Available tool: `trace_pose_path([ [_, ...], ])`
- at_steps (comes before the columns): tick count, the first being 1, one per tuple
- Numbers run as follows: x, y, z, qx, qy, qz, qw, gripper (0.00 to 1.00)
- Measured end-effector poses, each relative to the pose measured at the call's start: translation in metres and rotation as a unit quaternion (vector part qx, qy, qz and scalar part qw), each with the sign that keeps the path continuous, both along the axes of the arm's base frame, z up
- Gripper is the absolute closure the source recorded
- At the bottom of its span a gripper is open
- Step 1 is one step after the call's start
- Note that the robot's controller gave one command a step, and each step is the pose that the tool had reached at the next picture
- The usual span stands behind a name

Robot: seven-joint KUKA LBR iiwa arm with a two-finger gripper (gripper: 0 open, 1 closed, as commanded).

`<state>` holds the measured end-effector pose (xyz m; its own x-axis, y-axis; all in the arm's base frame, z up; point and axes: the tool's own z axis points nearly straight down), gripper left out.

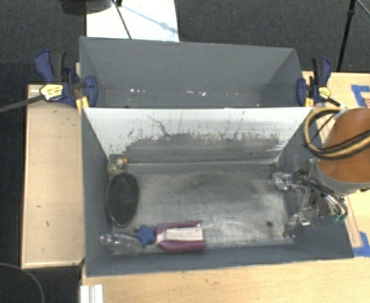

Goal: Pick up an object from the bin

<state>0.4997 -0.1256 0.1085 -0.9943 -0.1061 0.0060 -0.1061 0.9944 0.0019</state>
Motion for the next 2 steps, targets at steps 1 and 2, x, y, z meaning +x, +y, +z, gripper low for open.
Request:
trace_pose_path([
  [1, 0.086, 0.07, 0.012, 0.001, -0.0072, 0.108, 0.9942, 0.0],
  [2, 0.093, 0.152, 0.063, 0.002, -0.0082, 0.09, 0.9959, 0.0],
])
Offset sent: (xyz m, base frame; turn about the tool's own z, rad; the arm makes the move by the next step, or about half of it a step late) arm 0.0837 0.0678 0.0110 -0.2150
